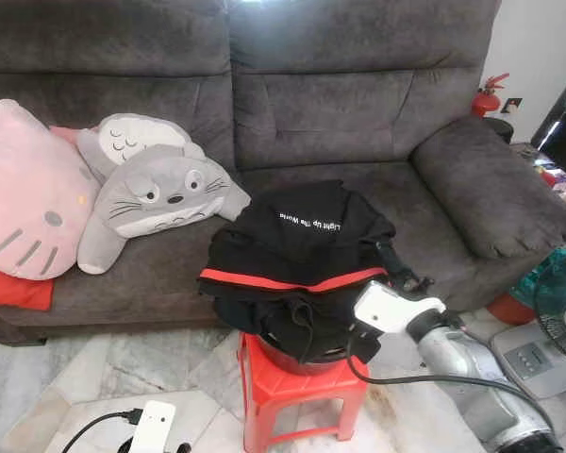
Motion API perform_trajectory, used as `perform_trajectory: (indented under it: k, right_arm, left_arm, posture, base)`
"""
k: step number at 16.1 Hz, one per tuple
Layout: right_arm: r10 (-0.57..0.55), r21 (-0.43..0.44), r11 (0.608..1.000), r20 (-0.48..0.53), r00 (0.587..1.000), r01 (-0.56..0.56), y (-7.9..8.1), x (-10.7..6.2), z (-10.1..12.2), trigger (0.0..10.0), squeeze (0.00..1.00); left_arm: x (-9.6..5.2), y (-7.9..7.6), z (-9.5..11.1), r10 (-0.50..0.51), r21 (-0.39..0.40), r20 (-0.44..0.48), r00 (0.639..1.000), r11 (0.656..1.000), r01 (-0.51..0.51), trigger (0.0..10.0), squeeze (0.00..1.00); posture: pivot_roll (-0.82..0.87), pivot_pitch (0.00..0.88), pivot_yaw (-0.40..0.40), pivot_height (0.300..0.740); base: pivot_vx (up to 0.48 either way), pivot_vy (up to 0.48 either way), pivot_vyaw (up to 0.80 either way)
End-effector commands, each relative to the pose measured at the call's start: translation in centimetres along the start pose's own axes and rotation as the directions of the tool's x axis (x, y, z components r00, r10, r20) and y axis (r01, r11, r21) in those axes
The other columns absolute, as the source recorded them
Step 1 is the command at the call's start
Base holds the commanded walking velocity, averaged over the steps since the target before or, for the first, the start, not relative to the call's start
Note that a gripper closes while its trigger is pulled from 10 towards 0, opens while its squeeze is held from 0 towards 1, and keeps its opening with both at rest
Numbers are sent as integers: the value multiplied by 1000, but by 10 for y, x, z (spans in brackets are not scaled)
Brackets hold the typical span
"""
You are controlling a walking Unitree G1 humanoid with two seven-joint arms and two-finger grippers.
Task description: Hang hanger
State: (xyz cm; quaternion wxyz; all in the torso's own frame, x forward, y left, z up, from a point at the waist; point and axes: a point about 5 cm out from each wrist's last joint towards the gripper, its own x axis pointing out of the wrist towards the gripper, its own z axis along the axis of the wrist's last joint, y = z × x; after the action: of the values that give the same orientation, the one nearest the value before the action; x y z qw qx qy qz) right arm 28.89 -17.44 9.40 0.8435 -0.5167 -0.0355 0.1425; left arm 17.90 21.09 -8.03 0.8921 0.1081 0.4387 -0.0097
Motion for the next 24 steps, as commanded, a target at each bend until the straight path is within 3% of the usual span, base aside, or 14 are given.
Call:
perform_trajectory:
  k: [1, 12, 16, 19, 21, 22, 23, 24]
  right_arm:
    - [21, 13, 1000, 9, 1000, -21, 3, 1, 1, 0, 0]
    - [13, 43, 999, -7, 1000, -12, 5, 5, -1, 0, 0]
    - [-65, 148, 987, -24, 998, 68, -5, 9, 2, 0, 0]
    - [-156, 270, 949, -43, 987, 161, -21, 13, 8, 0, 0]
    - [-266, 359, 897, -28, 964, 258, -46, 18, 21, 0, 0]
    - [-338, 433, 847, -11, 941, 309, -63, 19, 33, 0, 0]
    - [-390, 494, 802, 8, 921, 336, -75, 19, 43, 784, 0]
    - [-444, 543, 763, 45, 895, 351, -88, 19, 58, 10000, 0]
  left_arm:
    - [-1, -3, -4, -6, 8, -10, 1000, 1000, 6, 10000, 0]
    - [0, -1, -2, -5, 14, -3, 1000, 1000, 5, 10000, 0]
    - [0, -1, -1, -3, 16, 2, 1000, 1000, 3, 10000, 0]
    - [0, -2, 1, 0, 17, 9, 1000, 1000, 0, 10000, 0]
    - [0, -2, 0, 0, 18, 8, 1000, 1000, 0, 10000, 0]
    - [0, -2, -1, 0, 19, 8, 1000, 1000, 0, 10000, 0]
    - [-1, -2, -1, 0, 18, 7, 1000, 1000, 0, 10000, 0]
    - [-1, -2, -2, -2, 19, 7, 1000, 1000, 2, 10000, 0]
  posture:
    - [-164, 53, -14, 740]
    - [-155, 53, -8, 740]
    - [-153, 46, -7, 740]
    - [-145, 39, -9, 740]
    - [-146, 29, -8, 740]
    - [-145, 22, -9, 740]
    - [-143, 16, -8, 740]
    - [-143, 5, -8, 740]
  base:
    - [0, 0, 0]
    - [0, 0, 0]
    - [0, 0, 0]
    - [0, 0, 0]
    - [0, 0, 0]
    - [0, 0, 0]
    - [0, 0, 0]
    - [0, 0, 0]
